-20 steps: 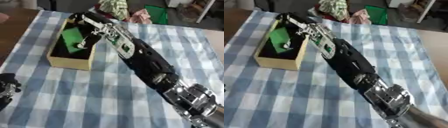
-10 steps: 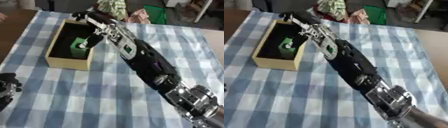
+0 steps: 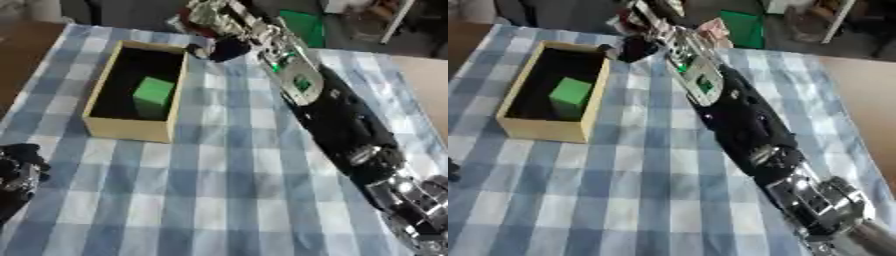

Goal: Pick up objects on the table and place them in the box.

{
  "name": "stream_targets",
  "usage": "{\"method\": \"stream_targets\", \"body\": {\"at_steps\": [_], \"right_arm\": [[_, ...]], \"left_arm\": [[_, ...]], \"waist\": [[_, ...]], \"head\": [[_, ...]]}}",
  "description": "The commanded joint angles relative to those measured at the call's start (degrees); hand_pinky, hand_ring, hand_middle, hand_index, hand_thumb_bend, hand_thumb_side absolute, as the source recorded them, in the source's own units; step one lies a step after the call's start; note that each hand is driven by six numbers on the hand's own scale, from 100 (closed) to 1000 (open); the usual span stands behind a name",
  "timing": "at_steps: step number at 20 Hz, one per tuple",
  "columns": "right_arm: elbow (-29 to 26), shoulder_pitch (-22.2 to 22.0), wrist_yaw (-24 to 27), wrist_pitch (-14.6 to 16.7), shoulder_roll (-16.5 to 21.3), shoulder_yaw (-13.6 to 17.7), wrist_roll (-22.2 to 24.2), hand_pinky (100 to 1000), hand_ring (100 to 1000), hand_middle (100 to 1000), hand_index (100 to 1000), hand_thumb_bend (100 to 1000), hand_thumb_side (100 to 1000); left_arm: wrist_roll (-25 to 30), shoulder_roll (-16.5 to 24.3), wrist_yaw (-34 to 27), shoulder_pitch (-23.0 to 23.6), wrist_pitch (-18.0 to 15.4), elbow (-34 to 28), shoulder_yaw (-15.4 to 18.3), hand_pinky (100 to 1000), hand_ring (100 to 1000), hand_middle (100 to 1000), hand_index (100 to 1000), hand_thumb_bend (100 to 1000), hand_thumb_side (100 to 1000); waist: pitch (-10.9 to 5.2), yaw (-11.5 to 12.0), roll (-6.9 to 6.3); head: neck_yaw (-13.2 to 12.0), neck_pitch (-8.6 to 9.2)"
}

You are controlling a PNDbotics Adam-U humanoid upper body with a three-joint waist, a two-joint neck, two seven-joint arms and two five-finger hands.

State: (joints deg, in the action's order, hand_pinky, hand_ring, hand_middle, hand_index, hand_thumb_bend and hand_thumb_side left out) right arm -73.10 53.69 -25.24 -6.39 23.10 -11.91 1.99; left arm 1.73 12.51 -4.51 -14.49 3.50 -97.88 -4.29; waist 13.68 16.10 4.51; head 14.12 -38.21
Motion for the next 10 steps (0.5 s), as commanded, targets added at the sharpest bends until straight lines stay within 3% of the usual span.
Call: {"method": "stream_targets", "body": {"at_steps": [1,10], "right_arm": [[-4.13,-1.59,3.44,-1.08,5.40,2.56,-3.28,780,927,768,942,492,110],[-8.63,-14.29,12.66,-3.88,14.43,10.76,-12.50,728,913,739,934,485,108]], "left_arm": [[-0.61,0.48,-0.16,-0.08,-0.09,-0.88,0.82,539,557,498,654,100,248],[-1.35,0.63,-0.14,0.18,-0.13,-0.93,1.48,539,557,498,654,100,248]], "waist": [[-1.16,-0.70,-0.62],[-0.92,-3.21,-1.13]], "head": [[-0.85,-0.06],[-2.36,-0.24]]}}
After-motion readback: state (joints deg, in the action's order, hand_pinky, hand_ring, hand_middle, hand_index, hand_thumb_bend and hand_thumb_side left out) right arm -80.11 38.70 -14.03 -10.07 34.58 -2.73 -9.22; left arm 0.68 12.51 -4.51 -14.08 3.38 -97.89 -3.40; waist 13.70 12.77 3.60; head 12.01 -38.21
